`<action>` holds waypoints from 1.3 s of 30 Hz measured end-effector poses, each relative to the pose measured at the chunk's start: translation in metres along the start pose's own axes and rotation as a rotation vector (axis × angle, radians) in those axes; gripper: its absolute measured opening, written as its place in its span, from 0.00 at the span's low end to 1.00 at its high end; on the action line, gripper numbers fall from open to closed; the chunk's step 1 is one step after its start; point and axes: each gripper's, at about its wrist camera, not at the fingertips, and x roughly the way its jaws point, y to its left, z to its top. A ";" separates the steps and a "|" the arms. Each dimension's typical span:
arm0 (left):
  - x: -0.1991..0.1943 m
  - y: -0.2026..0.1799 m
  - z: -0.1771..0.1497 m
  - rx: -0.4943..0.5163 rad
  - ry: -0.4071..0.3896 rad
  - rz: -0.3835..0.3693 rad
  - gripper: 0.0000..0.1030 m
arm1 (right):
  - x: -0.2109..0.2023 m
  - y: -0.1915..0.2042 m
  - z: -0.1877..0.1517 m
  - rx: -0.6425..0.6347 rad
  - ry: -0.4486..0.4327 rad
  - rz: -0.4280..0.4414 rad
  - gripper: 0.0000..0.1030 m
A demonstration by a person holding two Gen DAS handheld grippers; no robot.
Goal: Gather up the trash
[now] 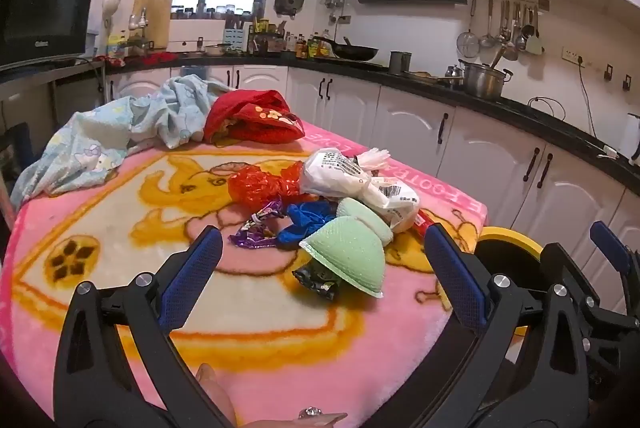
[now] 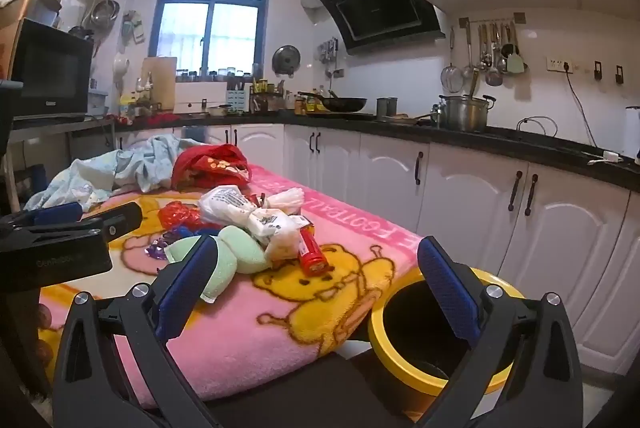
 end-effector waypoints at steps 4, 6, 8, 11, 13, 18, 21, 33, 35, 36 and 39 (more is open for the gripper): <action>0.000 0.000 0.000 -0.005 -0.006 -0.002 0.90 | -0.001 0.000 0.000 -0.007 0.005 -0.006 0.94; -0.001 -0.001 0.000 -0.005 -0.012 -0.003 0.90 | -0.001 -0.001 0.000 0.002 0.007 -0.013 0.94; -0.001 0.002 0.000 -0.005 -0.013 -0.001 0.90 | -0.002 -0.001 0.000 0.010 0.008 -0.019 0.94; 0.001 -0.001 -0.001 -0.003 -0.016 0.001 0.90 | -0.005 -0.004 0.004 0.012 0.002 -0.014 0.94; -0.002 0.003 0.000 -0.013 -0.019 -0.006 0.90 | -0.006 -0.004 0.003 0.018 0.006 -0.016 0.94; -0.003 -0.002 0.001 -0.009 -0.026 -0.005 0.90 | -0.002 -0.004 0.003 0.018 0.002 -0.019 0.94; -0.004 -0.001 0.001 -0.013 -0.028 -0.006 0.90 | -0.002 -0.005 0.005 0.019 0.003 -0.017 0.94; -0.004 -0.001 0.006 -0.014 -0.036 -0.010 0.90 | -0.001 -0.007 0.004 0.034 0.001 -0.031 0.94; -0.005 0.000 0.005 -0.018 -0.038 -0.011 0.90 | -0.001 -0.007 0.003 0.032 0.000 -0.033 0.94; -0.005 0.000 0.006 -0.018 -0.039 -0.010 0.90 | -0.001 -0.007 0.004 0.032 -0.001 -0.032 0.94; -0.005 0.000 0.005 -0.018 -0.039 -0.010 0.90 | -0.001 -0.007 0.003 0.032 0.000 -0.031 0.94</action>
